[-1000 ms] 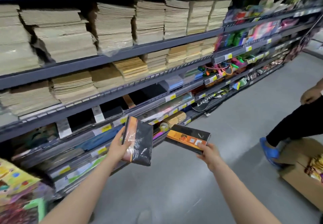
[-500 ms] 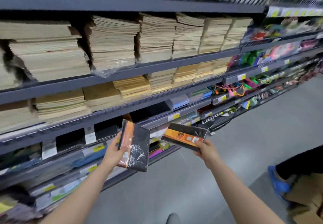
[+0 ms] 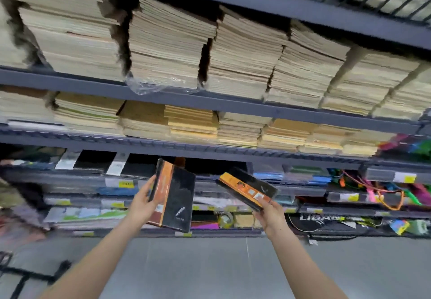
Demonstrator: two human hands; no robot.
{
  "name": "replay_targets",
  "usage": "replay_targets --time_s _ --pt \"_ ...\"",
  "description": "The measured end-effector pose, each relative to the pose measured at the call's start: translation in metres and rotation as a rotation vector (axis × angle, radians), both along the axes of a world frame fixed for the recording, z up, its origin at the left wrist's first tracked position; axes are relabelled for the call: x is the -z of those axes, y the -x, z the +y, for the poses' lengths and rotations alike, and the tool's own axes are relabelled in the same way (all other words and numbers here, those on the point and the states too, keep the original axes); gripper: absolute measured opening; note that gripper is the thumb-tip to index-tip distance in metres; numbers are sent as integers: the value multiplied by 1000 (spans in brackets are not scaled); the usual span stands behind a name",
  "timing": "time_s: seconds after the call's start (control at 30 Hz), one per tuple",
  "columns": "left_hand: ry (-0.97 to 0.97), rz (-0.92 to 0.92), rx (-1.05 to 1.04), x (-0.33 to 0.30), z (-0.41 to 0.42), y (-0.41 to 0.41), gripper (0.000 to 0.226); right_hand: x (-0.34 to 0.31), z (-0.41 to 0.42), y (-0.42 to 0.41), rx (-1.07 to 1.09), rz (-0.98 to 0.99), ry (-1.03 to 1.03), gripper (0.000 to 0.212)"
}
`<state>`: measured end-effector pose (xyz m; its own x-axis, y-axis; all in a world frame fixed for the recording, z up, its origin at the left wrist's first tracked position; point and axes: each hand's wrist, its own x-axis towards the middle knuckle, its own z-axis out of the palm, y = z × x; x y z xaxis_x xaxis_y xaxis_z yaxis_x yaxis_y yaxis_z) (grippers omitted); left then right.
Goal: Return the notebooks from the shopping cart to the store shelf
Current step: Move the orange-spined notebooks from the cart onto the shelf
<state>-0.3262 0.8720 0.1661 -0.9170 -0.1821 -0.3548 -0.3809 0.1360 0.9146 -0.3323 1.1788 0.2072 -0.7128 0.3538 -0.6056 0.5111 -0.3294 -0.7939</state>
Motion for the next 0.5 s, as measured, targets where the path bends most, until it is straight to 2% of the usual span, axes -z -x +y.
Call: replay_targets --time_s 0.13,0.23,0.37,0.5 --pt "46 -15 -81 33 18 17 66 35 3 36 23 -1 142 4" --pt "31 -3 -141 52 31 35 64 61 -7 63 37 59 224 10" --pt "-109 29 -134 74 37 68 59 91 -26 90 68 163 297 9" --pt "-139 45 -170 95 36 82 61 112 -28 88 -140 80 283 21"
